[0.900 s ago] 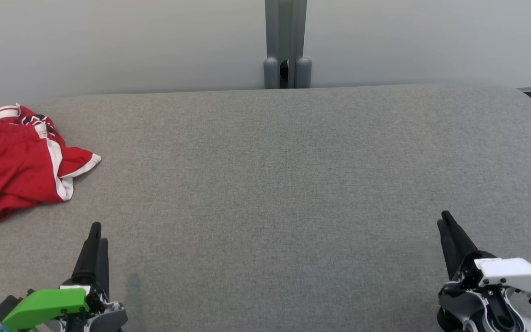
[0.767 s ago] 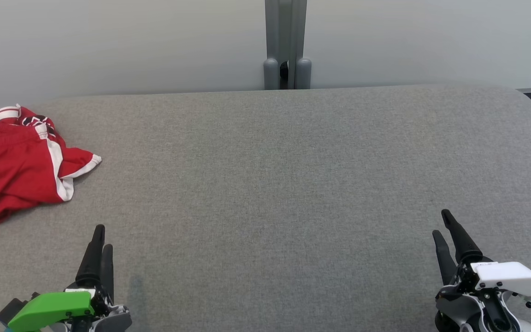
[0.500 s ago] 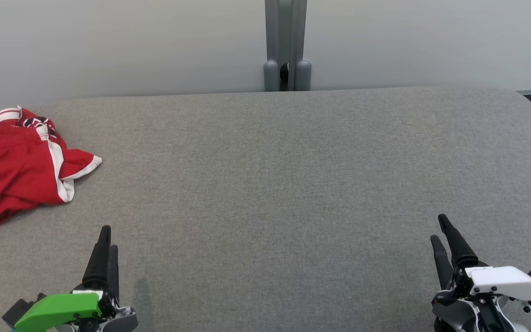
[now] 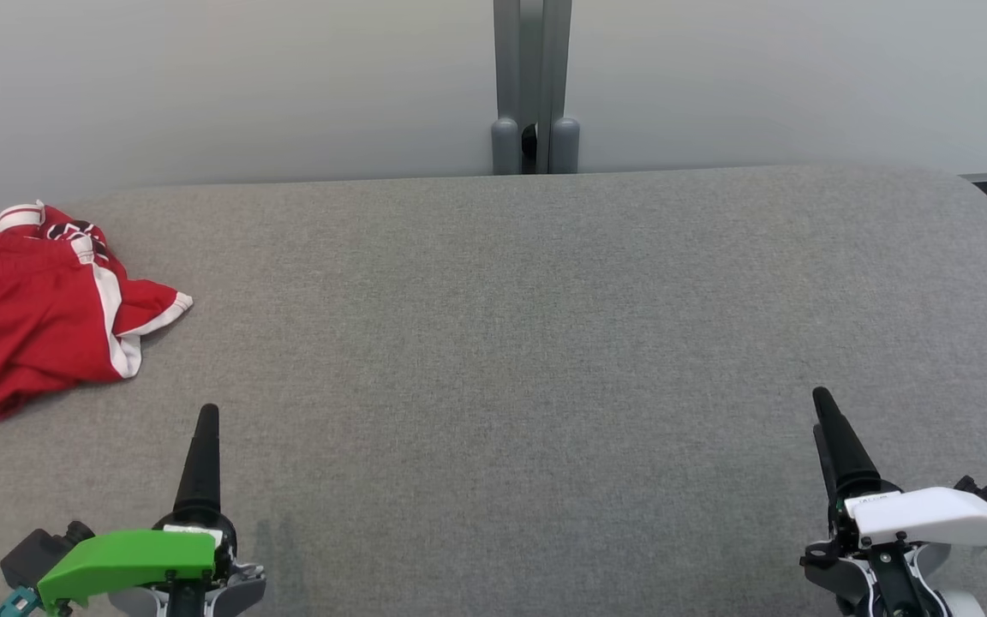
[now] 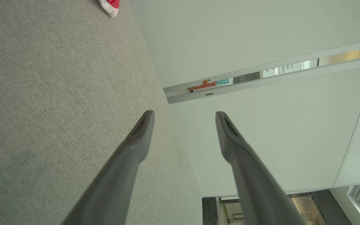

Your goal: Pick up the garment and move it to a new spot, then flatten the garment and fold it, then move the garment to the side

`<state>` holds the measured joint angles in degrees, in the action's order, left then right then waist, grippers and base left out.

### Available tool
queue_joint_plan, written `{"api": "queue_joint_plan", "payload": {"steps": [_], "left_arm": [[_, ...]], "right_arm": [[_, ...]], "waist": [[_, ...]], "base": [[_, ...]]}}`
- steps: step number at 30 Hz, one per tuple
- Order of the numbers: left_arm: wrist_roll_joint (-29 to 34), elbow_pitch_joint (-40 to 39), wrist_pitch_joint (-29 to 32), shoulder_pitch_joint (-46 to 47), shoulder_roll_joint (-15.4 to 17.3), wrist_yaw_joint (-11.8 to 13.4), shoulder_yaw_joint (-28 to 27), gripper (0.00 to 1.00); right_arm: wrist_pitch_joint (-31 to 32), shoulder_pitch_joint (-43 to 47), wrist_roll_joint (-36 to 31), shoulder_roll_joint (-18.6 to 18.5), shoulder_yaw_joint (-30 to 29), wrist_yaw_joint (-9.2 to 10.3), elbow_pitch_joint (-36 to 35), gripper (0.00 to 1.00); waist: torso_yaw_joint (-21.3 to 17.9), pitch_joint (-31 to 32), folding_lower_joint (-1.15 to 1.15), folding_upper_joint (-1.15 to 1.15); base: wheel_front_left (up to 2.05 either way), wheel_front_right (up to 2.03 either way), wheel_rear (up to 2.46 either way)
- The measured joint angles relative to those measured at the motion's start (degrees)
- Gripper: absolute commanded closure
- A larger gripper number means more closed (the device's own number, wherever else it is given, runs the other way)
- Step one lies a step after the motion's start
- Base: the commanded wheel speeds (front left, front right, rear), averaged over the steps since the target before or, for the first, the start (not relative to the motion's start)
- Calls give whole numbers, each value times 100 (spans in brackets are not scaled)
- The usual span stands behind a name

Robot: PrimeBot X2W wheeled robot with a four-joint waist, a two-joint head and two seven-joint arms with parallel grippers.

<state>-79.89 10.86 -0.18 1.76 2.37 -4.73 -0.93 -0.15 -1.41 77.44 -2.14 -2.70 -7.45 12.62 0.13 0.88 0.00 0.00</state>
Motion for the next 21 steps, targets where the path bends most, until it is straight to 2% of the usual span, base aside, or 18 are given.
{"api": "queue_joint_plan", "payload": {"steps": [9, 21], "left_arm": [[1039, -243, -204, -91, 1, 216, 201, 0], [2419, -357, -442, -197, 3, 343, 357, 0]], "right_arm": [[-202, 90, -1216, -7, 30, 0, -369, 0], [-431, 217, -2479, -19, 193, -1, -489, 0]], "waist": [[13, 25, 0, 0], [27, 53, 0, 0]], "base": [[0, 0, 0], [0, 0, 0]]}}
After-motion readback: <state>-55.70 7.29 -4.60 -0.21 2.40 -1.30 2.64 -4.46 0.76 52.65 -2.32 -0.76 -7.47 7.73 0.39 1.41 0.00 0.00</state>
